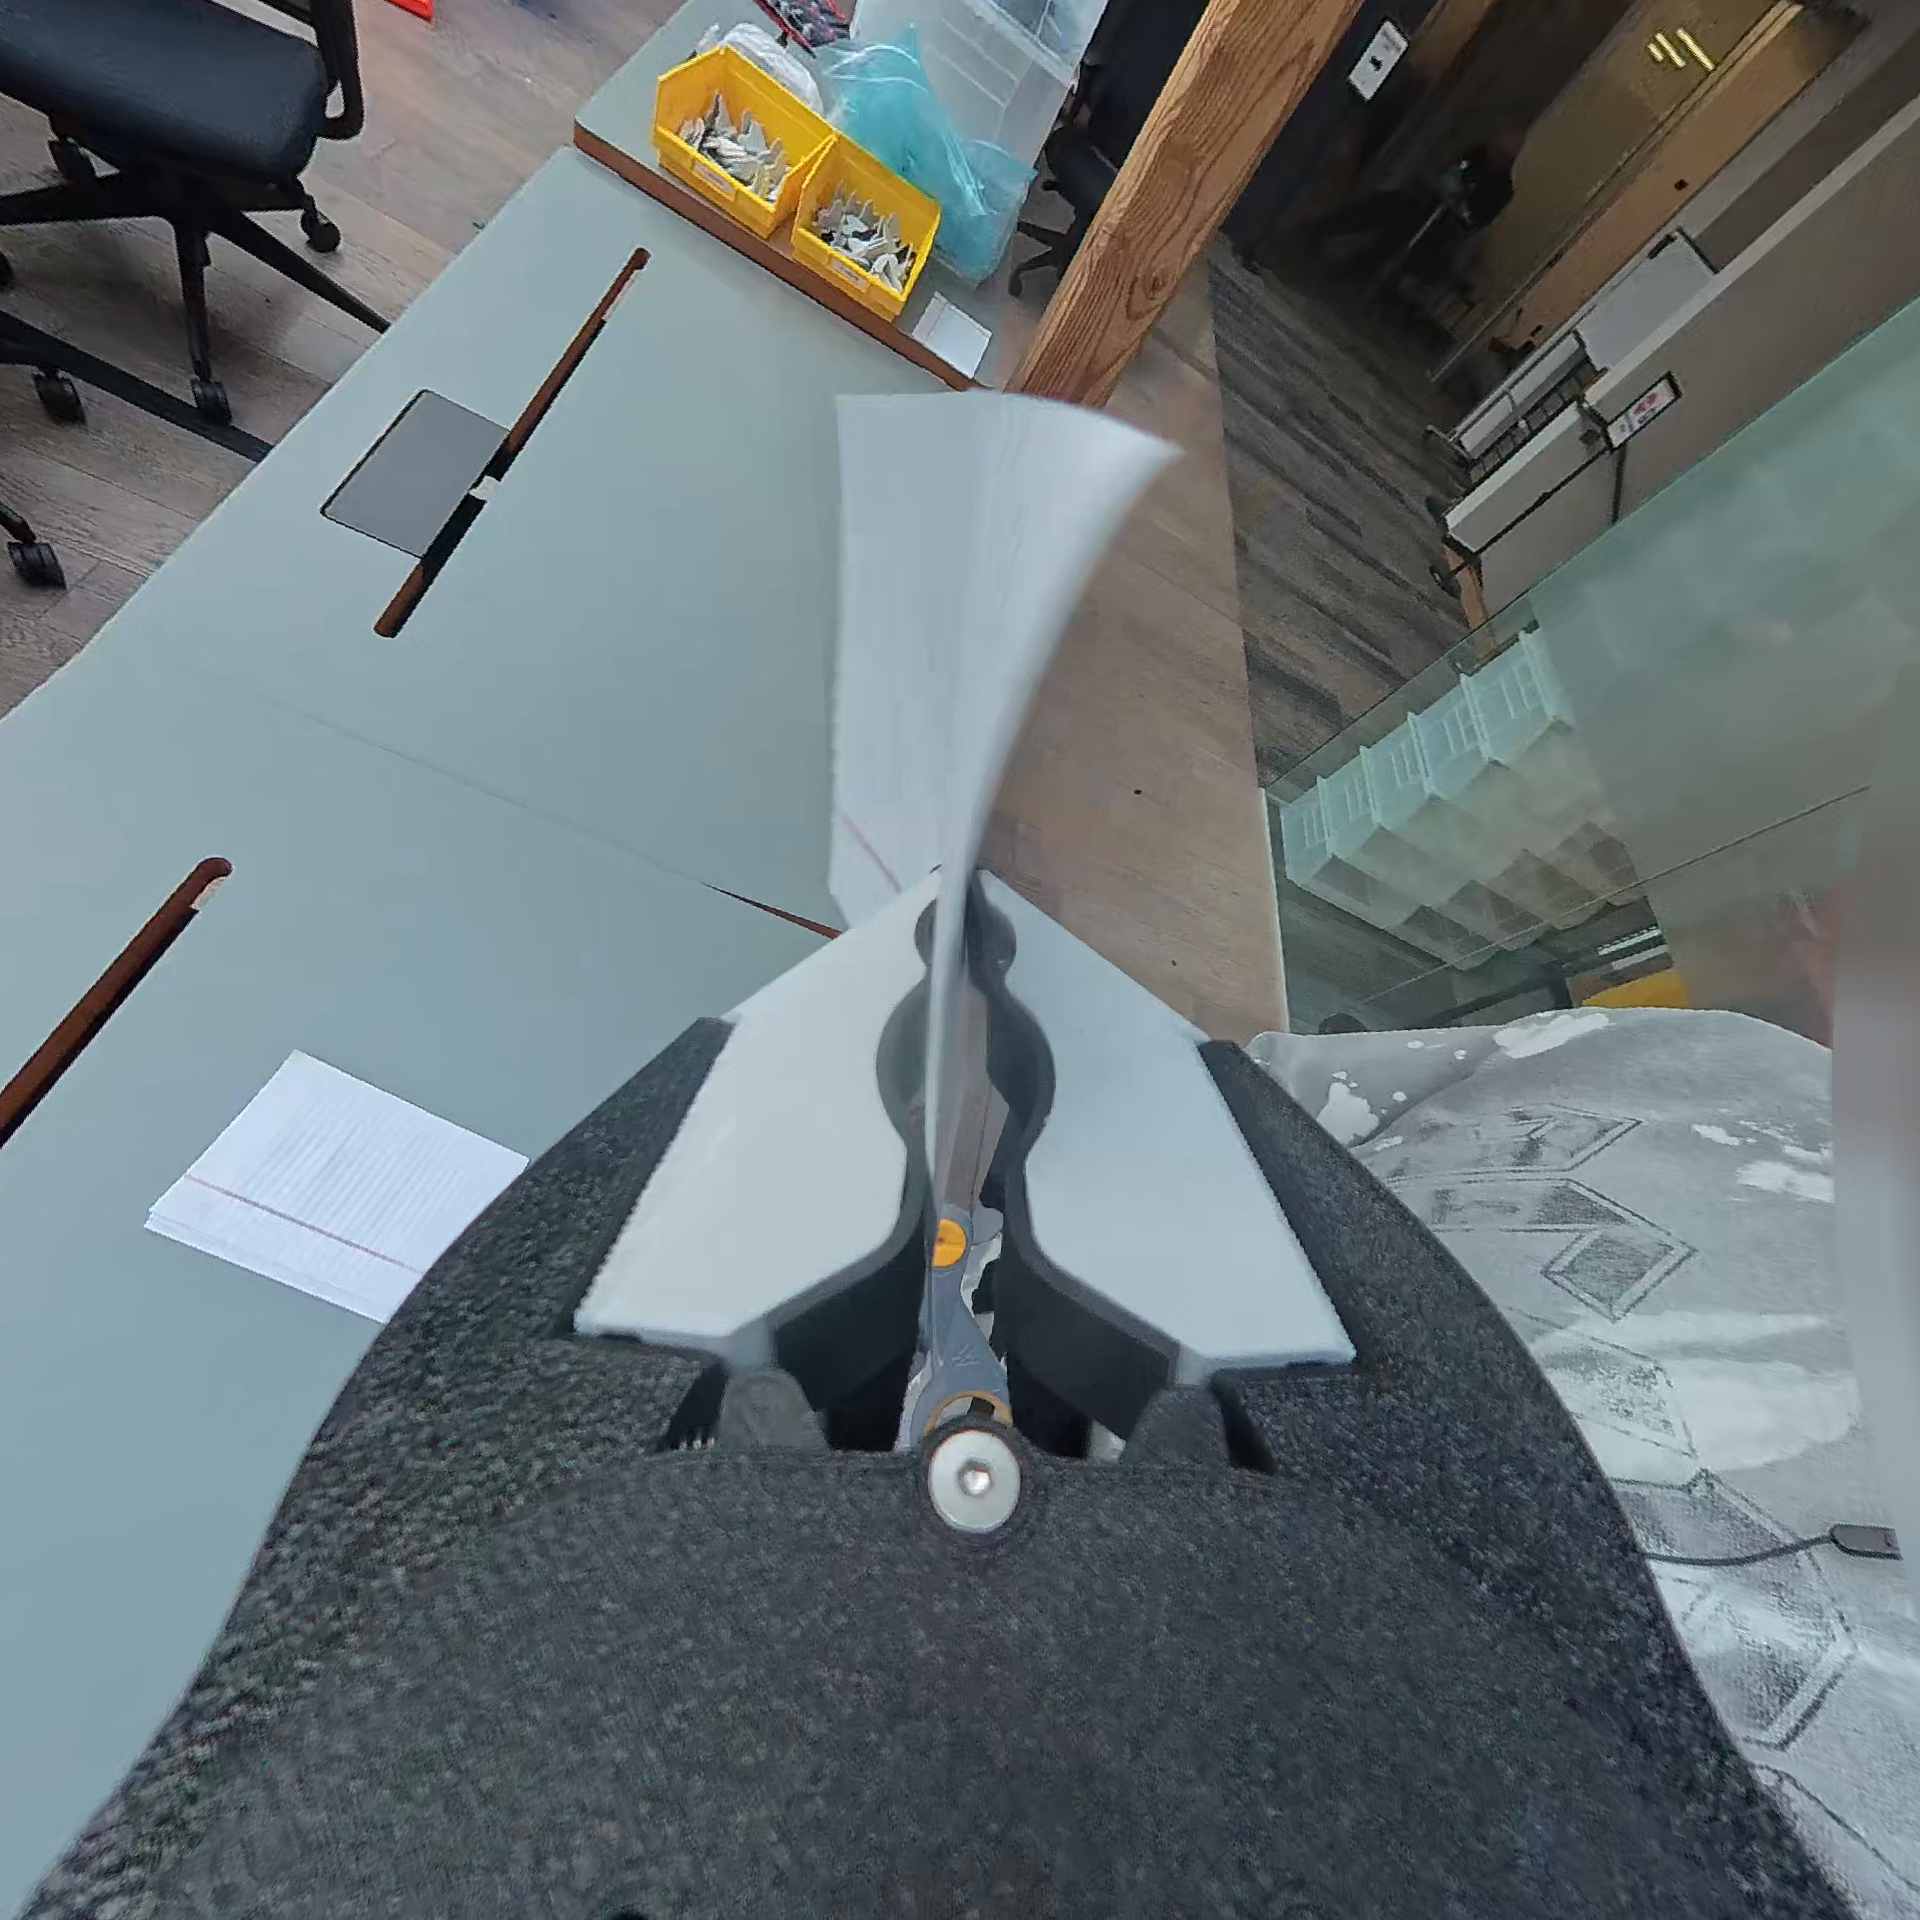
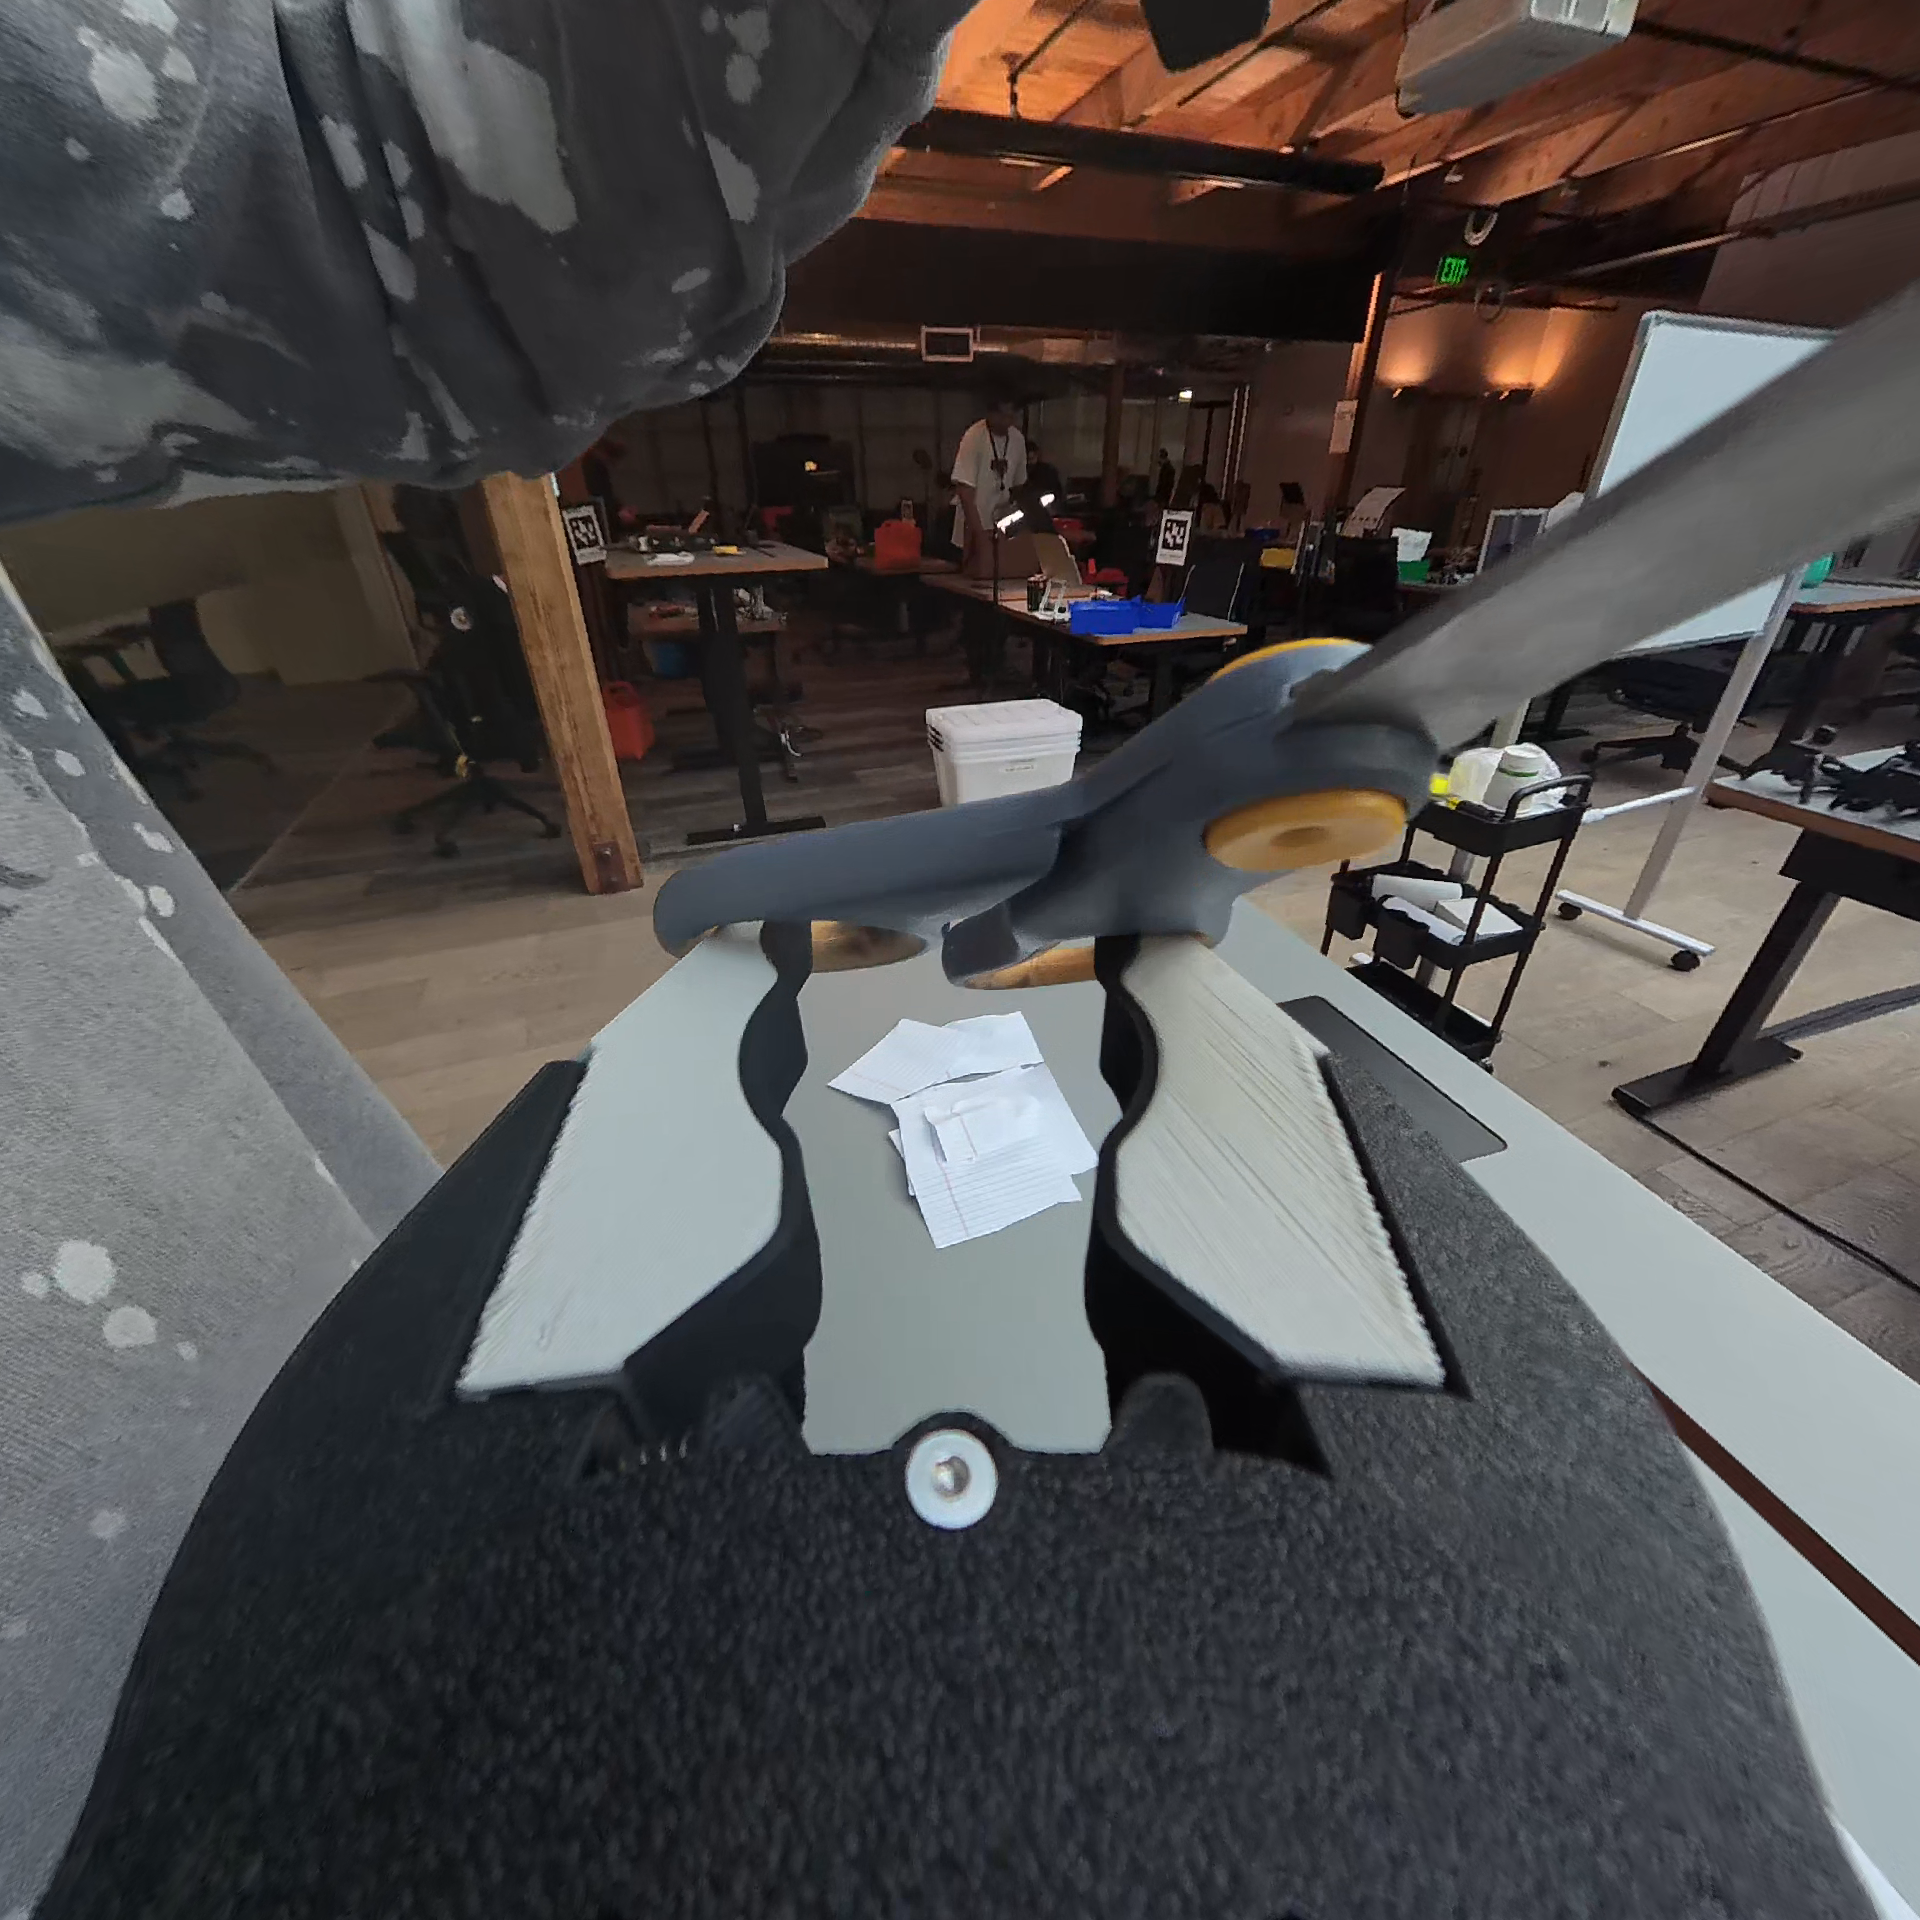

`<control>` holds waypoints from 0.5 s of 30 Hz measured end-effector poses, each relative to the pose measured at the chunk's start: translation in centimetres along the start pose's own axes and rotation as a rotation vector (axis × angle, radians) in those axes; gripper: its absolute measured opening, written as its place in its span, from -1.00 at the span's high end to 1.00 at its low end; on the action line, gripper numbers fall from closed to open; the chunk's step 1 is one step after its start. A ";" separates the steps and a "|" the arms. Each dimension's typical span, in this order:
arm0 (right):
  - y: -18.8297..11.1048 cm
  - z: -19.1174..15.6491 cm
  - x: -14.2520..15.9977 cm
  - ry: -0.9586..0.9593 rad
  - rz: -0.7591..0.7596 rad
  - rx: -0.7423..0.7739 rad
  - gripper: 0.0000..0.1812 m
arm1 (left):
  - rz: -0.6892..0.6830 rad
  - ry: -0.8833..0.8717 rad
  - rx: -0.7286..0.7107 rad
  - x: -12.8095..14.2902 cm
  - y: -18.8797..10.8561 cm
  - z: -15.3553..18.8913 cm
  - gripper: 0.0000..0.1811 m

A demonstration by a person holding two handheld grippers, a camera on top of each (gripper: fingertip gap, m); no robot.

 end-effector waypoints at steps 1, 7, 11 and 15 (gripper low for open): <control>-0.2 0.2 -0.3 -0.005 0.010 0.007 0.39 | 0.001 0.003 -0.003 -0.1 0.1 0.0 1.00; -0.8 2.1 -1.4 -0.064 -0.013 0.041 0.39 | 0.007 0.015 -0.009 -0.4 0.0 0.1 1.00; -1.0 3.2 -2.0 -0.121 -0.095 0.017 0.14 | 0.007 0.018 -0.001 -0.5 -0.2 0.2 1.00; -1.1 3.8 -2.9 -0.138 -0.092 -0.006 0.14 | -0.020 0.054 0.039 -0.3 -0.1 1.5 1.00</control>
Point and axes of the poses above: each gripper's, where its closed fingertips meet, y out along the fingers, x out of its underside, z = x × y across the jaws, the point moved 5 cm from there along -y, back along the fingers, and after that the axes turned 14 degrees about -y, right-handed, at the moved point
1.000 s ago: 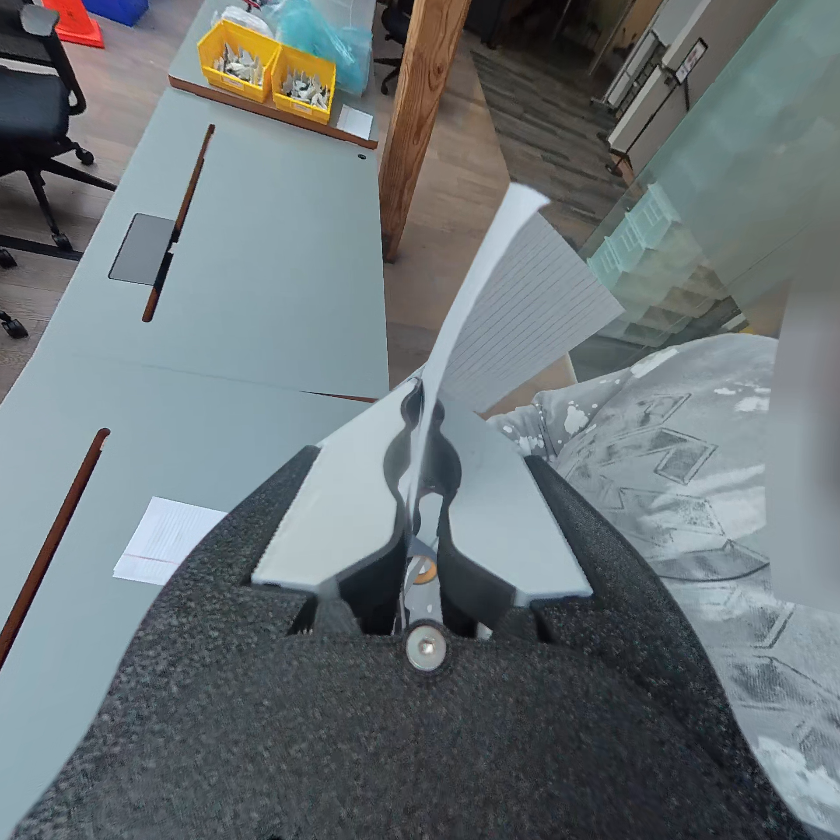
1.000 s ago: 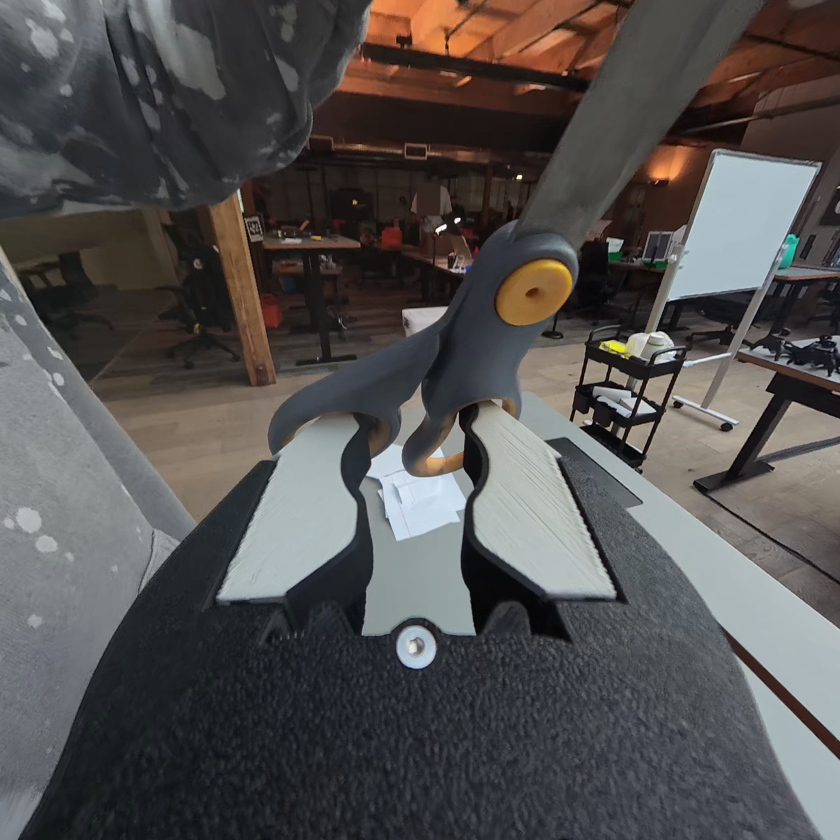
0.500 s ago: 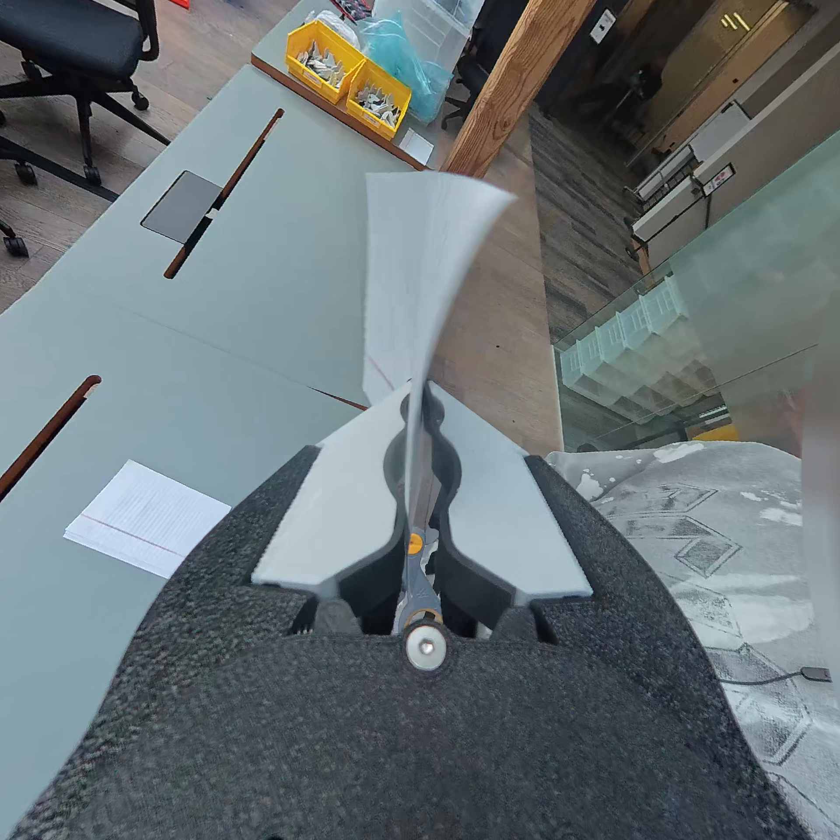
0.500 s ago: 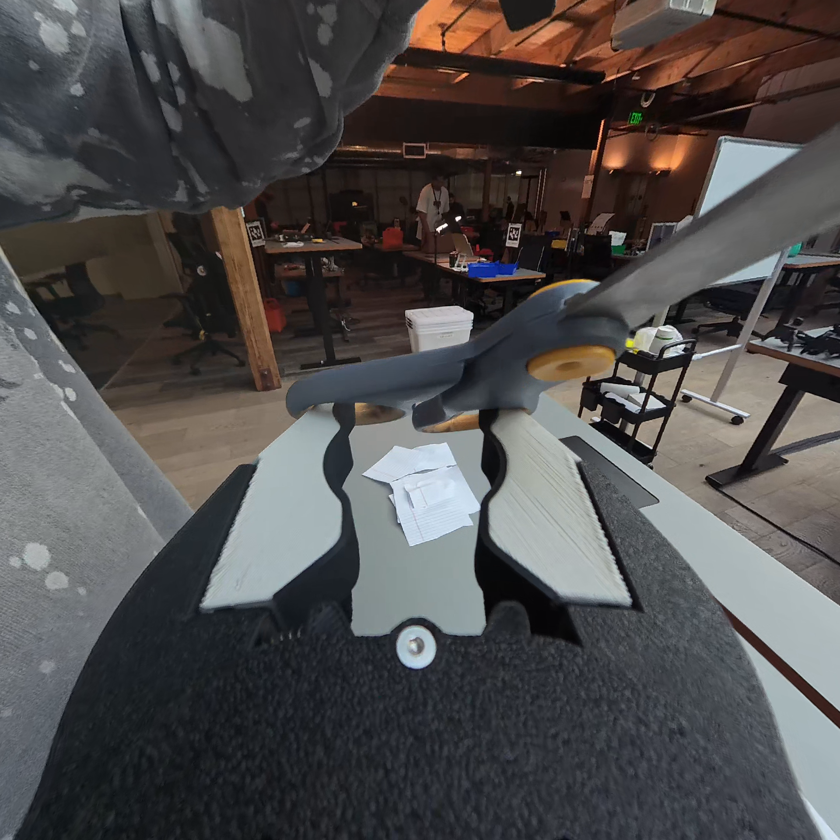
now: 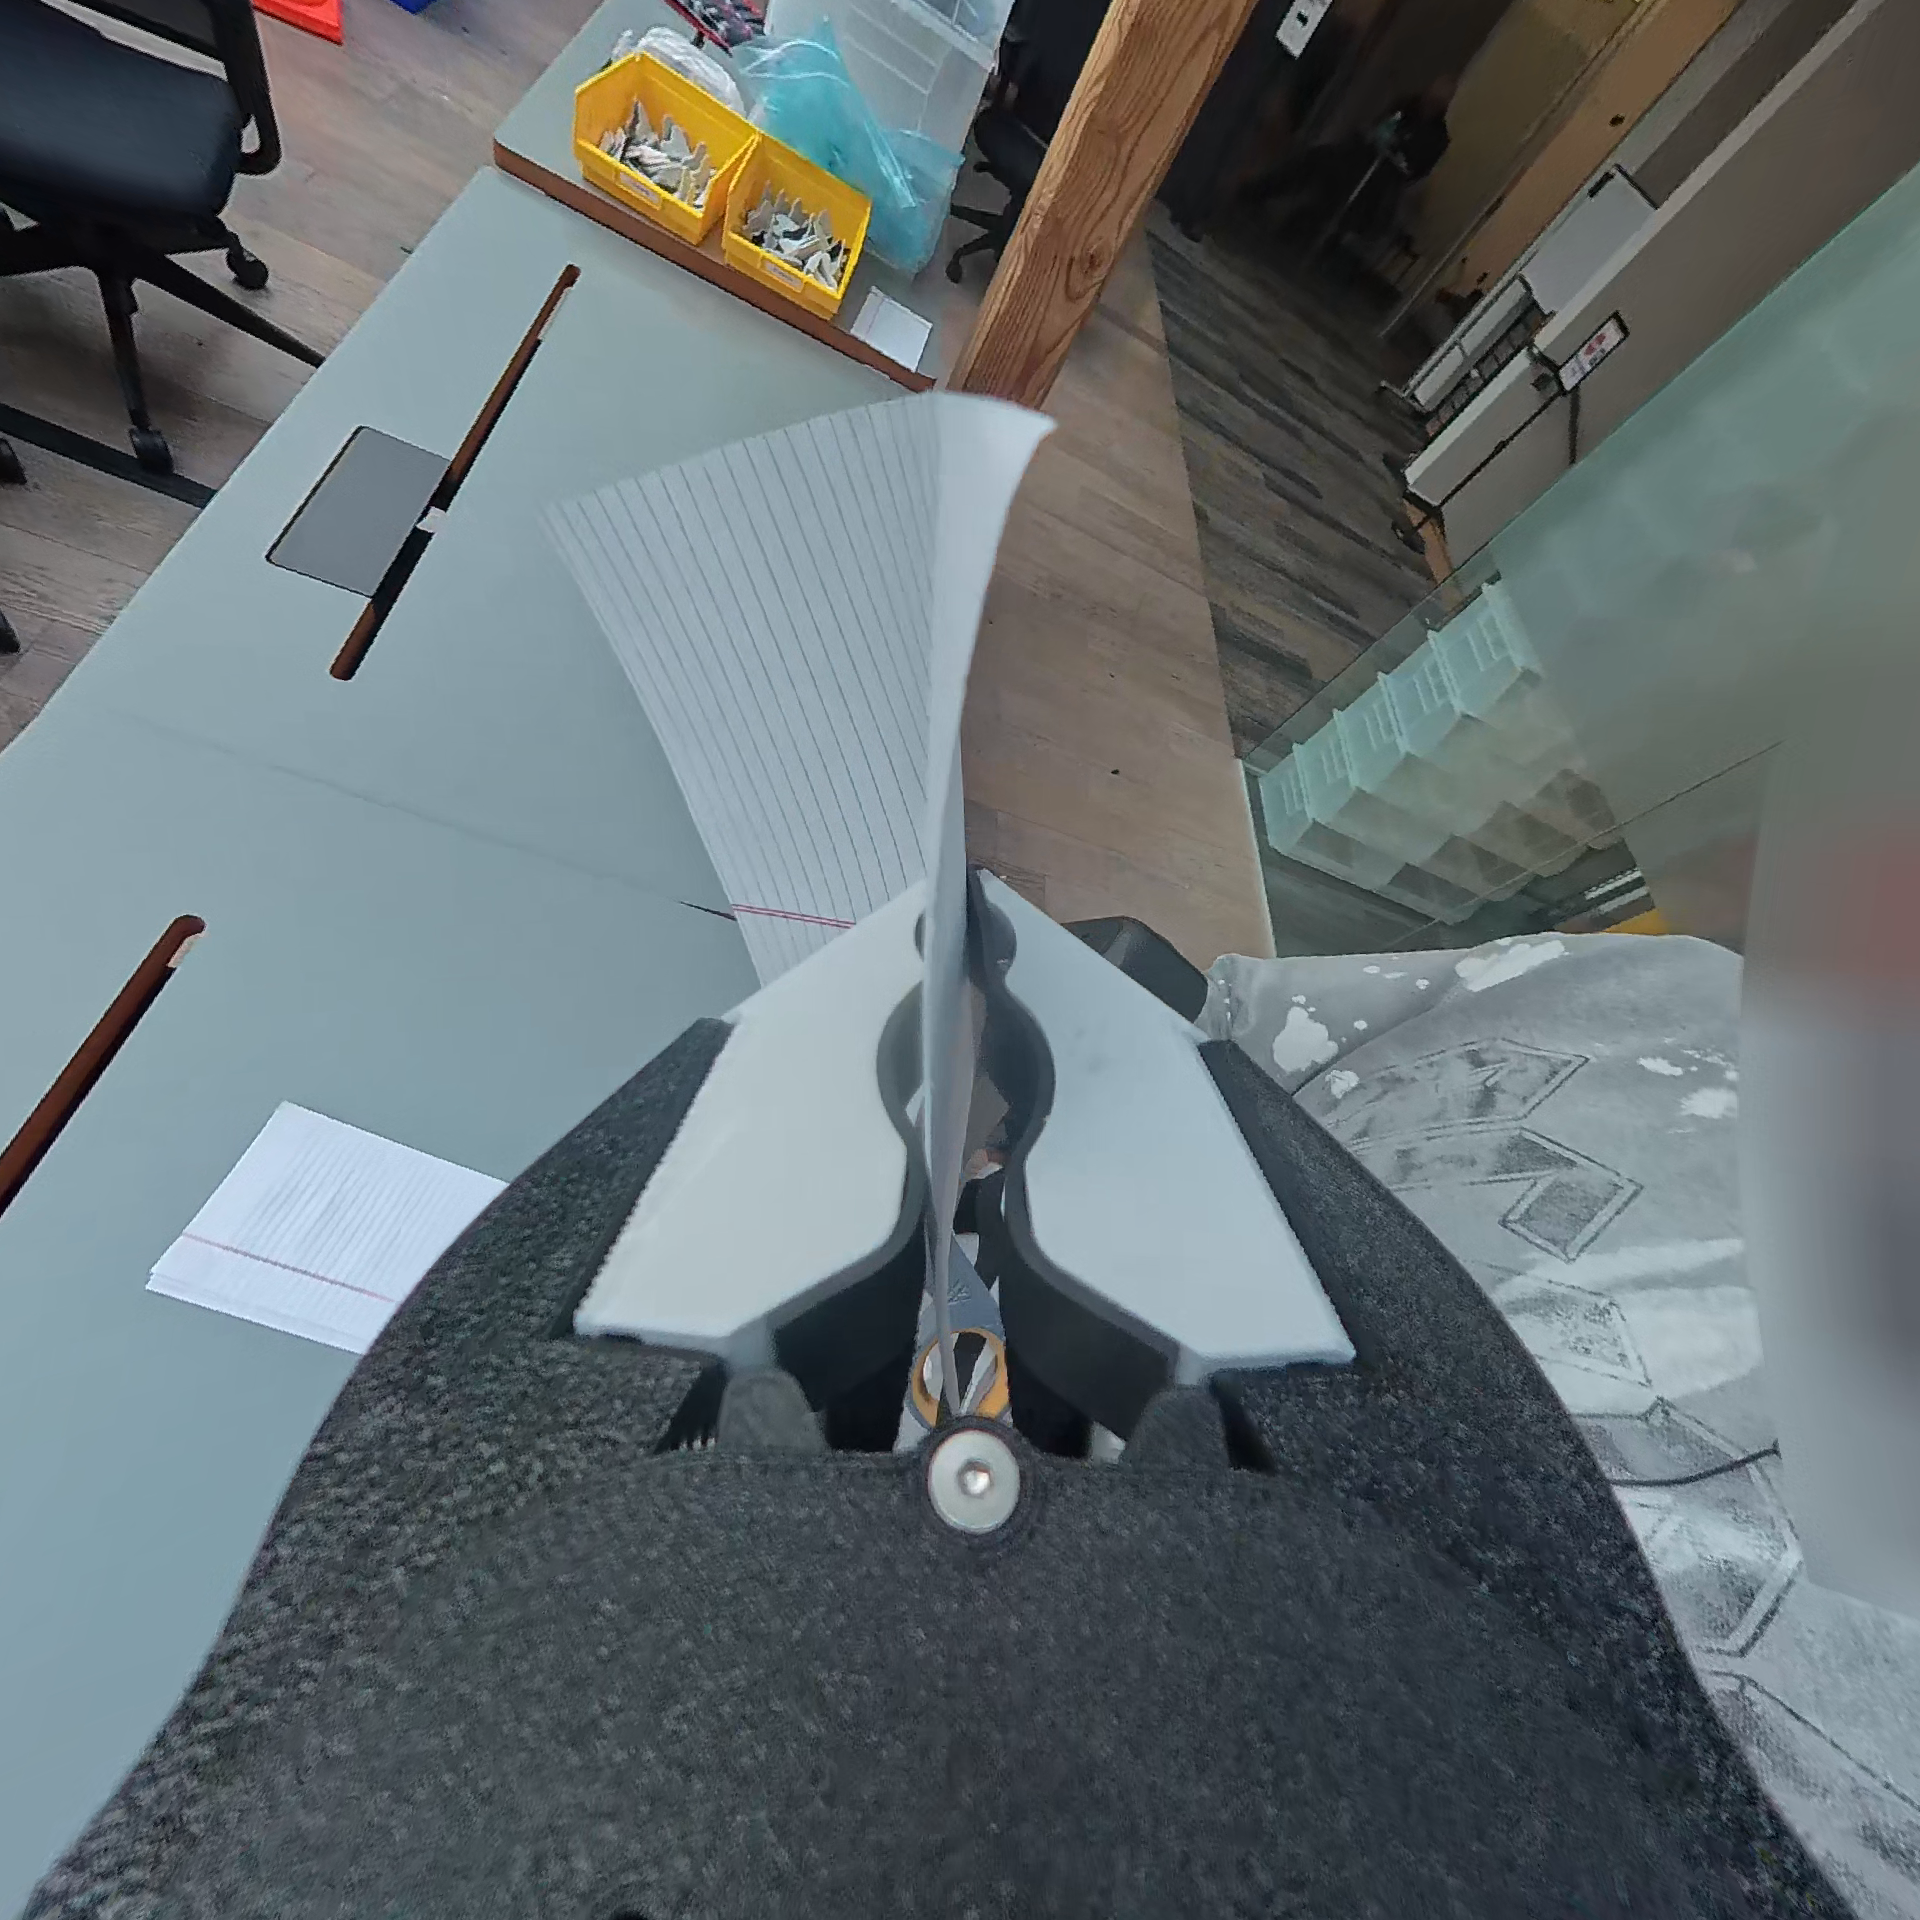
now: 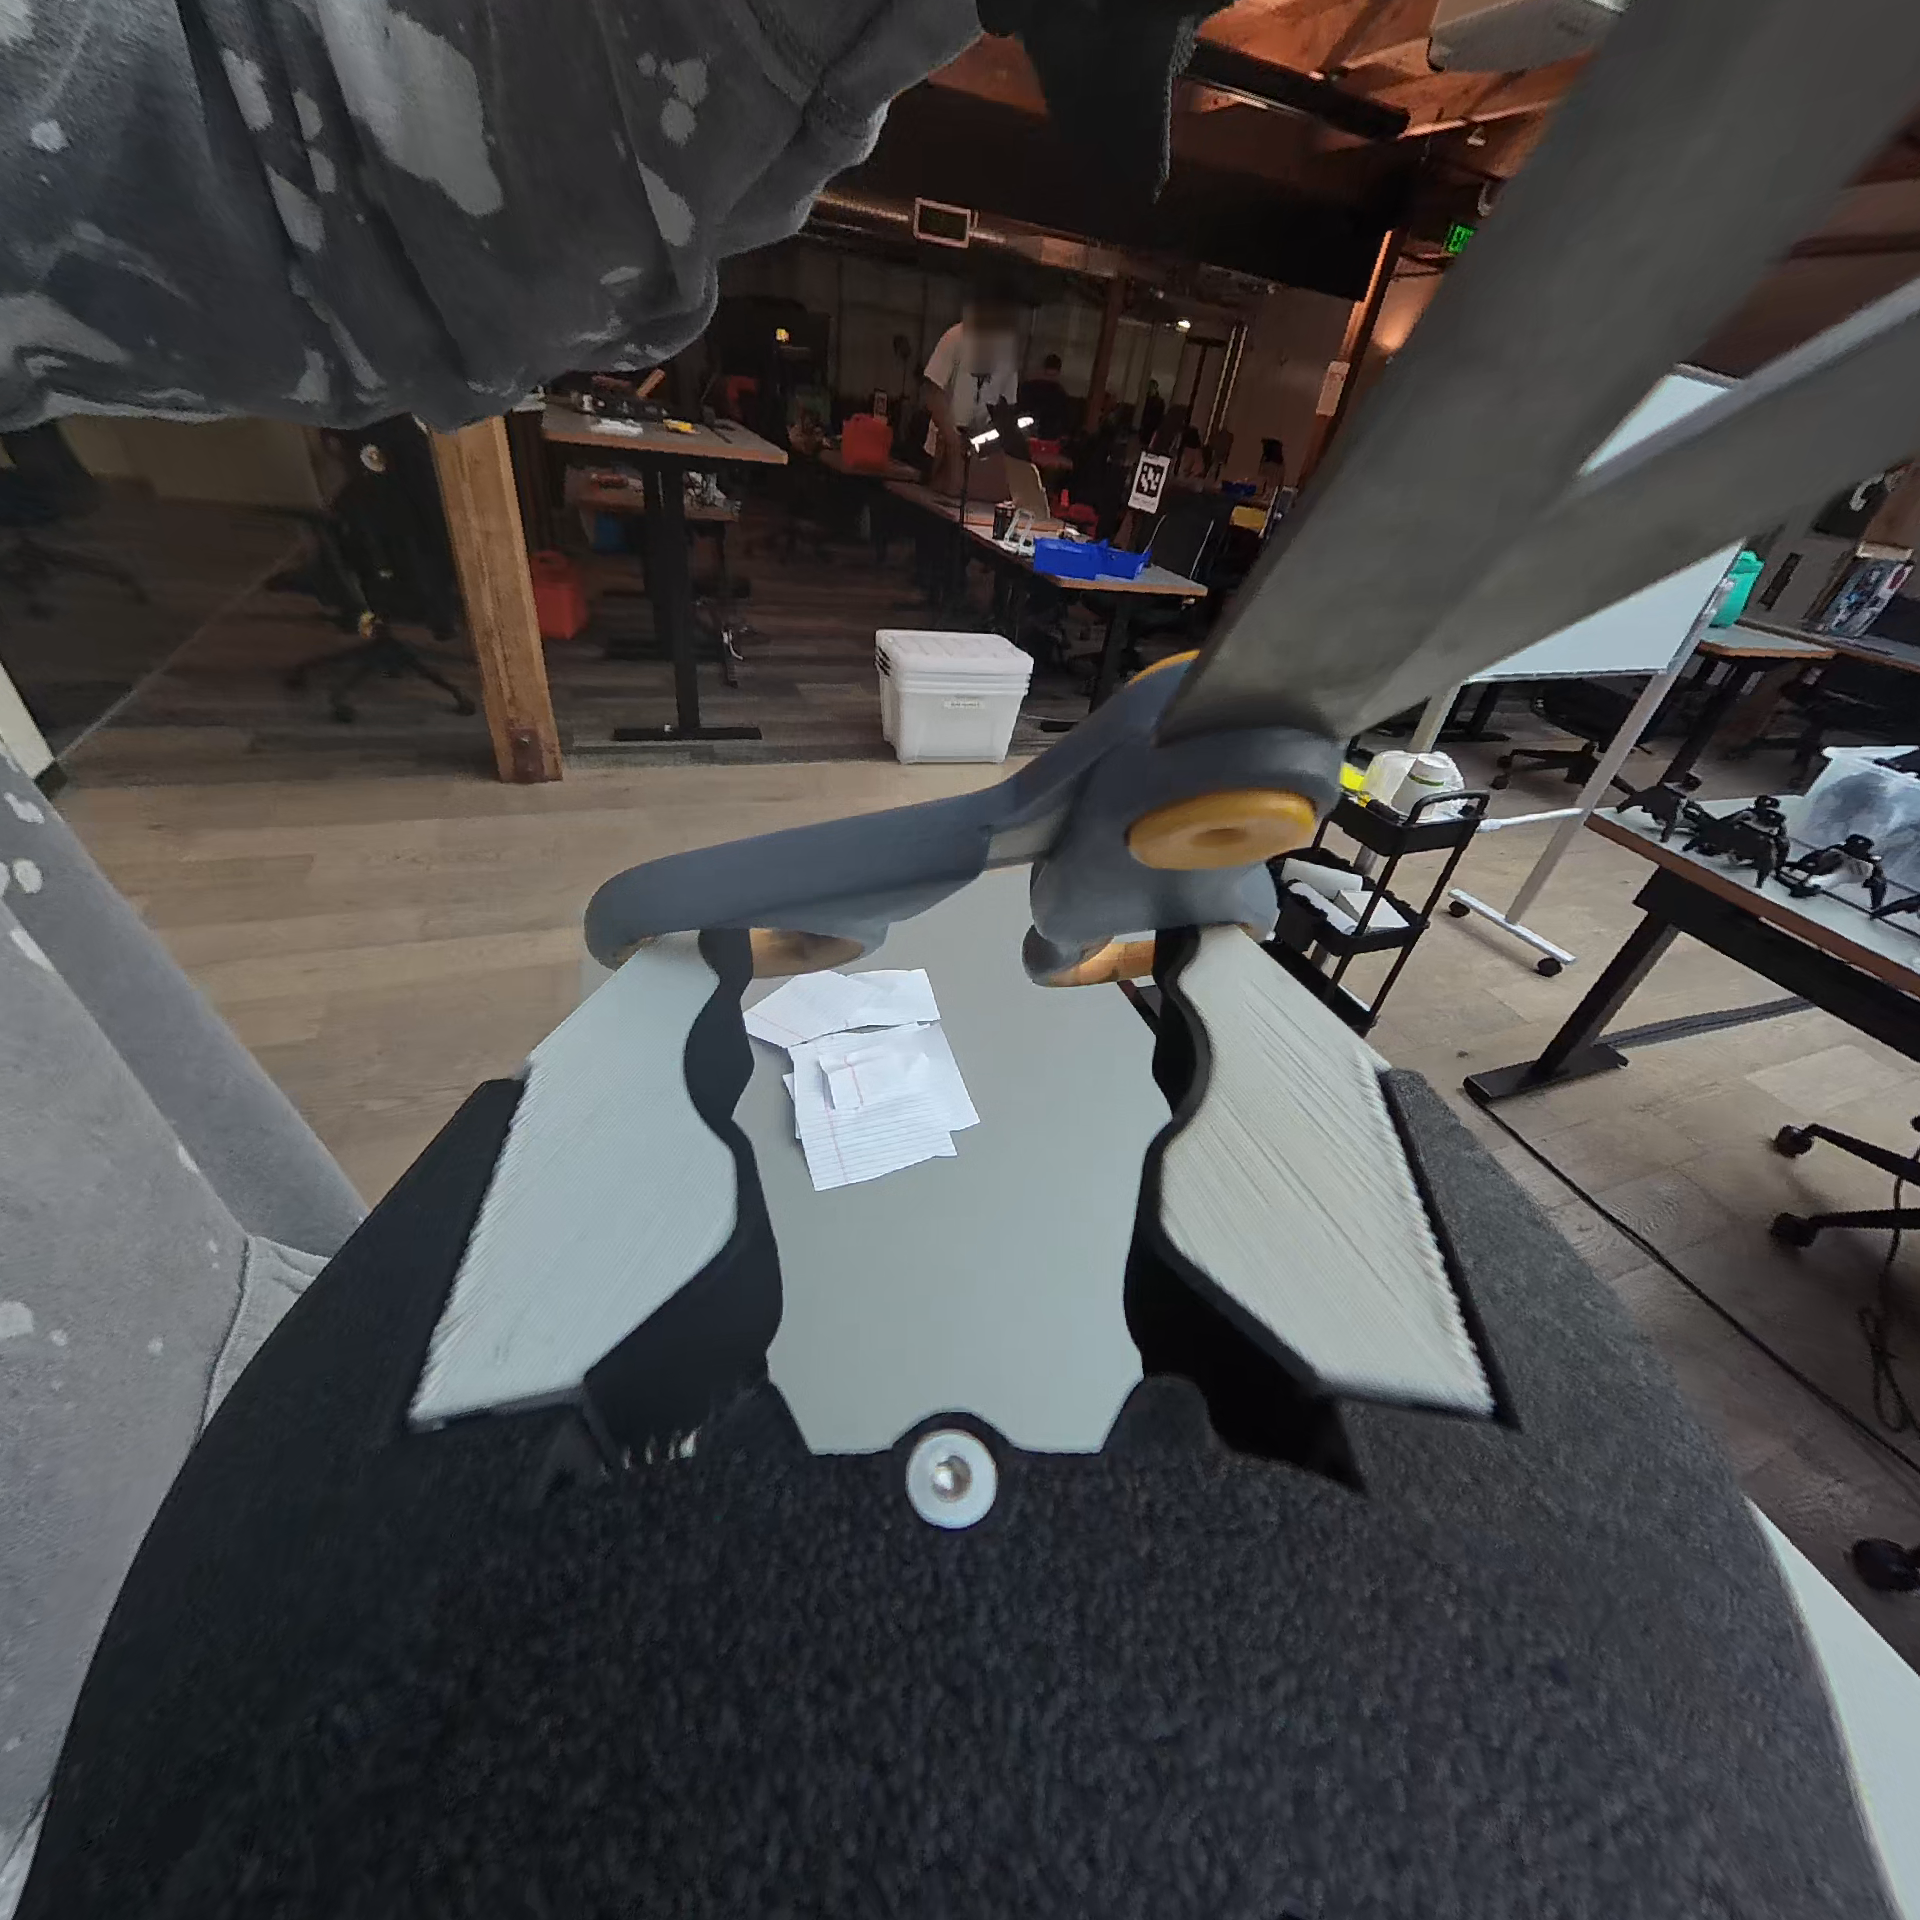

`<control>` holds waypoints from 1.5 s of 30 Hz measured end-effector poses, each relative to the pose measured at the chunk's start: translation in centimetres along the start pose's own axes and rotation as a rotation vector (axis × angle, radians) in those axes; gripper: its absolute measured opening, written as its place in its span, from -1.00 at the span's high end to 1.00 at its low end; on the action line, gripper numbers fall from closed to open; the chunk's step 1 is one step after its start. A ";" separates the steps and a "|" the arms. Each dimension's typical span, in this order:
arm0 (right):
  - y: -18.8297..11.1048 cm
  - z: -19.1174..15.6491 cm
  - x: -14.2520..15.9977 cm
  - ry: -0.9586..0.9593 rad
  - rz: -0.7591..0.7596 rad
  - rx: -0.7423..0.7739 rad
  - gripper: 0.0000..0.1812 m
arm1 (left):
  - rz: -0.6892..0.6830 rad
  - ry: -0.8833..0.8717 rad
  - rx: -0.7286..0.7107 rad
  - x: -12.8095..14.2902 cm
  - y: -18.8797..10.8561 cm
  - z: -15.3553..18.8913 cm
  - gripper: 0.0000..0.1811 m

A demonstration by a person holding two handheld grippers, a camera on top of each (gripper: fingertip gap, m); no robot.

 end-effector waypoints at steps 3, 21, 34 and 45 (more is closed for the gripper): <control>0.0 0.4 -0.1 -0.018 -0.006 -0.013 0.16 | -0.039 0.058 0.005 0.2 0.0 1.3 1.00; 0.4 -0.9 0.5 0.020 -0.082 -0.211 0.18 | -0.184 0.073 -0.038 1.5 2.2 1.3 1.00; 0.6 -1.9 0.2 0.016 -0.084 -0.297 0.19 | -0.279 0.083 -0.016 3.9 2.5 0.6 1.00; 1.8 -2.5 0.3 0.004 -0.075 -0.295 0.20 | -0.355 -0.010 0.015 5.9 2.1 0.5 1.00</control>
Point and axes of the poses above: each gripper's, where its closed fingertips meet, y out along the fingers, x out of its underside, z = x × y across the jaws, the point moved 5 cm from there along -y, back along the fingers, and after that the axes turned 14 degrees about -y, right-handed, at the moved point
